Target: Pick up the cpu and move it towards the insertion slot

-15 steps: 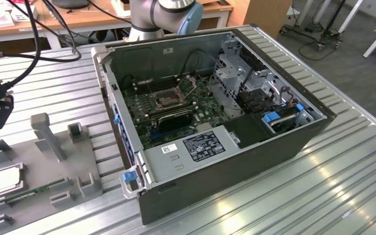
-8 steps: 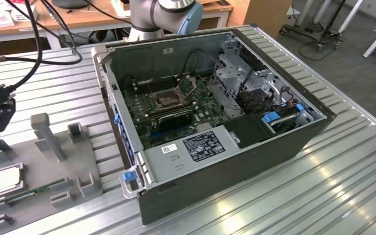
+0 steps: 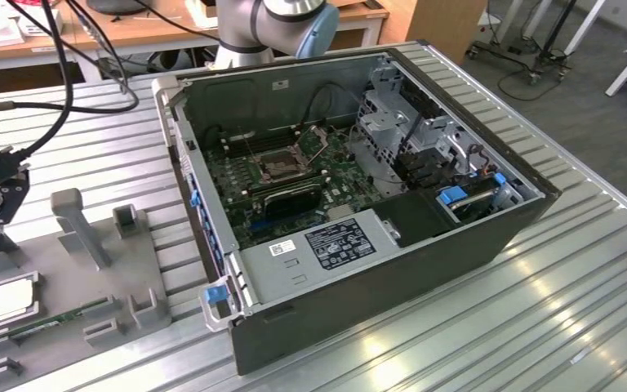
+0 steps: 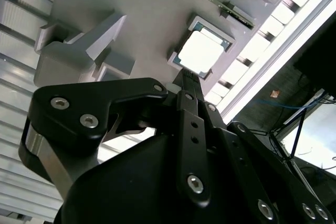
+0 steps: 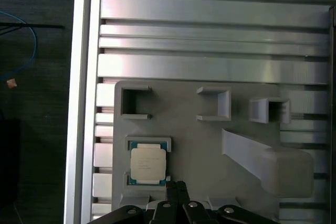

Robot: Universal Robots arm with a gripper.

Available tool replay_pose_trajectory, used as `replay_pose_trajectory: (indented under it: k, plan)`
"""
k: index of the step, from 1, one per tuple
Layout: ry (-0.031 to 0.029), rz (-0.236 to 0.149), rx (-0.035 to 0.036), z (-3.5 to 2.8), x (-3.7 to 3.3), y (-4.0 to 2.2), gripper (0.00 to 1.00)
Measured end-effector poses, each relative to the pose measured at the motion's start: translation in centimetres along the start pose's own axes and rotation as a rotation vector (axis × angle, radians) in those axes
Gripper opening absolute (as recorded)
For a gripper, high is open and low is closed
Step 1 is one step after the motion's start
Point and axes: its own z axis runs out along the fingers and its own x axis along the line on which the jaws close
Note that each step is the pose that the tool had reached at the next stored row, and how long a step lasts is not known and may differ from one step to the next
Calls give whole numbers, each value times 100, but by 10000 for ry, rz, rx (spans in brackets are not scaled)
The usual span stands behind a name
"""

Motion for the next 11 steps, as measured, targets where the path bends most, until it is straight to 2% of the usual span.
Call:
replay_pose_trajectory:
  k: [11]
  plan:
    - [0, 0, 1, 105, 0, -3, 11]
